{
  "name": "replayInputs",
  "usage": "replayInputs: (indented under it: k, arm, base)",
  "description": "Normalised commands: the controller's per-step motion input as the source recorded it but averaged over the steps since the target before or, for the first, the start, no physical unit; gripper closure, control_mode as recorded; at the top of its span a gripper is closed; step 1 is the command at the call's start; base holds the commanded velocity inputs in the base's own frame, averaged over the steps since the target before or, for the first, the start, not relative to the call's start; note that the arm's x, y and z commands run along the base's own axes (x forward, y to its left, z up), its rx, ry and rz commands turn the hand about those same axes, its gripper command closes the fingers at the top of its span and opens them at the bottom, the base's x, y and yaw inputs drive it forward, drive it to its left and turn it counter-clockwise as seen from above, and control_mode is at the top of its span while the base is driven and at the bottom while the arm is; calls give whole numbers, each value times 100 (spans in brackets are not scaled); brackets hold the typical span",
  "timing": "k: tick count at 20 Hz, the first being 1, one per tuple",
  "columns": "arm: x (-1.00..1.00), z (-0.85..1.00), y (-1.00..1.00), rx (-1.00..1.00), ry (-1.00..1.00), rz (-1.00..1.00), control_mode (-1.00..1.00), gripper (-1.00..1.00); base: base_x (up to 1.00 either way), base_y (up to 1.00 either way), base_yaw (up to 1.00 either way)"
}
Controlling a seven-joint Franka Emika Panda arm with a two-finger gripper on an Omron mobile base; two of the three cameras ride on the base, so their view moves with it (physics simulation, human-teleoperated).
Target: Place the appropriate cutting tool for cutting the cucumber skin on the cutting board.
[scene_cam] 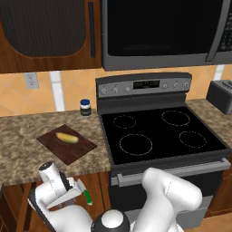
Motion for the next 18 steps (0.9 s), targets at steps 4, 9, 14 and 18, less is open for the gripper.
replayInputs:
  k: [4,9,14,18]
  arm:
    - [-43,-75,-26,0,0,0,-100,-100]
    - [-29,-69,-24,0,-3,0,-100,-100]
    - [-18,-75,-19,1,-11,1,-100,-100]
    - [-19,-85,-18,10,-11,1,-100,-100]
  base:
    - [0,0,0]
    - [0,0,0]
    - [0,0,0]
    - [0,0,0]
